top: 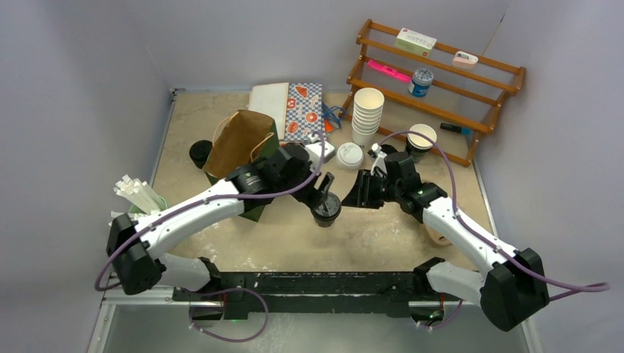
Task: Pack the takeout coffee
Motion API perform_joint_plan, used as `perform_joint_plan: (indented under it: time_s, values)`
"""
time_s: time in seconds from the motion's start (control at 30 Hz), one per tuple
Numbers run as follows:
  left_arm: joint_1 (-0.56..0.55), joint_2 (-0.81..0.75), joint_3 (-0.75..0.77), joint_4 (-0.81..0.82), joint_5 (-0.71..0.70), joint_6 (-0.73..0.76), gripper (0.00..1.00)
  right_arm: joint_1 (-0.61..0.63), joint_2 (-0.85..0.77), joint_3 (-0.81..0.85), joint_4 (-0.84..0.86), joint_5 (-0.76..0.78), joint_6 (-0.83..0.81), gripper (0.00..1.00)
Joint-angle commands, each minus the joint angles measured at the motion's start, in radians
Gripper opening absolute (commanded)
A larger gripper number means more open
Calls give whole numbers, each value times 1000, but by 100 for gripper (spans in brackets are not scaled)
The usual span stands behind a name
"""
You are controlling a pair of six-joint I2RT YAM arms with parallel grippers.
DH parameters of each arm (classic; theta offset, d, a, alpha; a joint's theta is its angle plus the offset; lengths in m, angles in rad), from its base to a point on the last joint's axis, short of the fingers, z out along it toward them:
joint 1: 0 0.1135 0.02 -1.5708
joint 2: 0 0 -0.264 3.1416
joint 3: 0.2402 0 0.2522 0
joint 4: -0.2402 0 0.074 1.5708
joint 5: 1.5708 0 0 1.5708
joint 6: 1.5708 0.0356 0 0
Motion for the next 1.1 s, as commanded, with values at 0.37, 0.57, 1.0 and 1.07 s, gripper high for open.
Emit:
perform_joint_plan:
  time_s: [0.37, 0.57, 1.0, 1.07]
  values:
    - [105, -240, -297, 221, 71, -356, 58, 69, 52, 191, -110, 173, -65, 32]
    - [104, -270, -353, 278, 113, -412, 37, 186, 116, 292, -184, 354, -47, 29]
    - [103, -212, -371, 311, 129, -427, 32, 240, 154, 298, -219, 441, -37, 26]
    - [103, -197, -370, 322, 136, -424, 30, 242, 150, 288, -212, 431, -37, 26]
